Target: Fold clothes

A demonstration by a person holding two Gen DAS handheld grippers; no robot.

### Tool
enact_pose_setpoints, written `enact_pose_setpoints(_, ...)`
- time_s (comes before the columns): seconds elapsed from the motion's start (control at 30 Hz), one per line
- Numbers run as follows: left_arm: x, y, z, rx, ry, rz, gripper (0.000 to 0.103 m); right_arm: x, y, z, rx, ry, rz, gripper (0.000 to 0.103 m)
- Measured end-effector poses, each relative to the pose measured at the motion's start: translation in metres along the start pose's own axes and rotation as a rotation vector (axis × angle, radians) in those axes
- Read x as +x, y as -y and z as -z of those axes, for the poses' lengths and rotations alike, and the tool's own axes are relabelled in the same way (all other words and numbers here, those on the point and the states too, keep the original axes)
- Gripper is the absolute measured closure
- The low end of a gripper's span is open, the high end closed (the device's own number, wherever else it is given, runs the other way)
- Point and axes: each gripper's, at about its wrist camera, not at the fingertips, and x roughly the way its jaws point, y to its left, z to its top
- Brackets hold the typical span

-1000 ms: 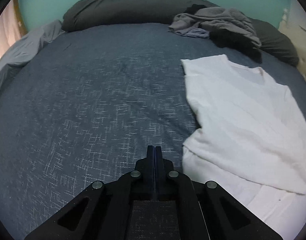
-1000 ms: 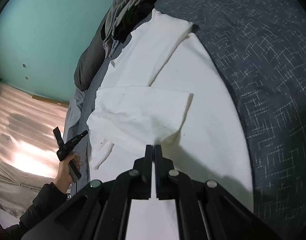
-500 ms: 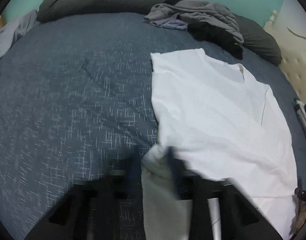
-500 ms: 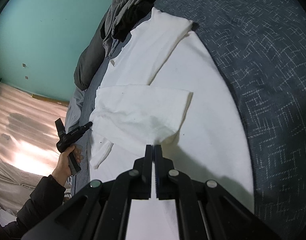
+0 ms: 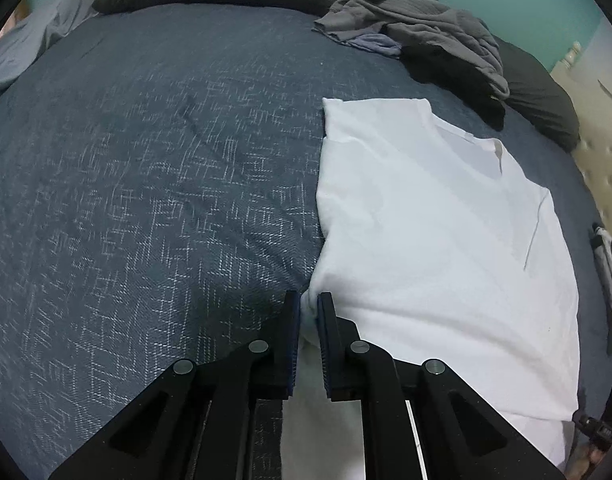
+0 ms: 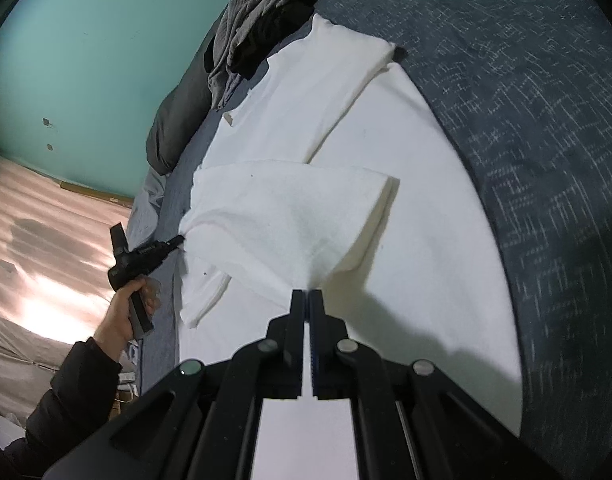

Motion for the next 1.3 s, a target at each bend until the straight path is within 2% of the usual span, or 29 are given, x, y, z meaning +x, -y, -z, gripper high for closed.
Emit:
enact_pose_setpoints(0.13,-0.010,-0.004,0.000,-0.021,0.008,0.013,0.087,0.008,0.020,0.009,0.090,-0.018,-0.020,0.101)
enact_pose_setpoints(0.23,-0.029,-0.009,0.004,-0.020,0.041,0.027,0.083,0.012,0.027,0.011,0.117,-0.023,0.005,0.101)
enact_pose_setpoints(0.4,-0.061,-0.018,0.015,-0.020,0.103,0.048,0.070,-0.008,0.011,-0.004,0.058,0.037,0.040,0.096)
enact_pose_setpoints(0.47,-0.070,-0.019,0.025,-0.025,0.127,0.056,0.067,-0.012,0.007,-0.018,0.038,0.069,0.085,0.074)
enact_pose_setpoints(0.5,-0.072,-0.019,0.030,-0.026,0.135,0.061,0.066,-0.011,0.007,-0.026,0.038,0.080,0.101,0.058)
enact_pose_setpoints(0.7,-0.079,-0.011,0.060,-0.020,0.171,0.089,0.066,0.004,0.018,-0.055,0.045,0.097,0.189,0.057)
enact_pose_setpoints(0.77,-0.079,-0.009,0.069,-0.024,0.183,0.097,0.066,0.007,0.017,-0.057,0.014,0.095,0.199,0.062)
enact_pose_setpoints(0.83,-0.078,-0.009,0.075,-0.038,0.195,0.105,0.066,0.010,0.017,-0.058,0.000,0.092,0.208,0.081)
enact_pose_setpoints(0.93,-0.073,-0.008,0.083,-0.046,0.203,0.108,0.066,0.014,0.018,-0.057,-0.014,0.089,0.222,0.098)
enact_pose_setpoints(1.1,-0.071,-0.007,0.094,-0.052,0.224,0.115,0.066,0.010,0.020,-0.055,-0.014,0.124,0.243,0.103)
enact_pose_setpoints(1.3,-0.067,-0.014,0.106,-0.081,0.238,0.131,0.065,0.000,0.022,-0.056,-0.015,0.162,0.252,0.103)
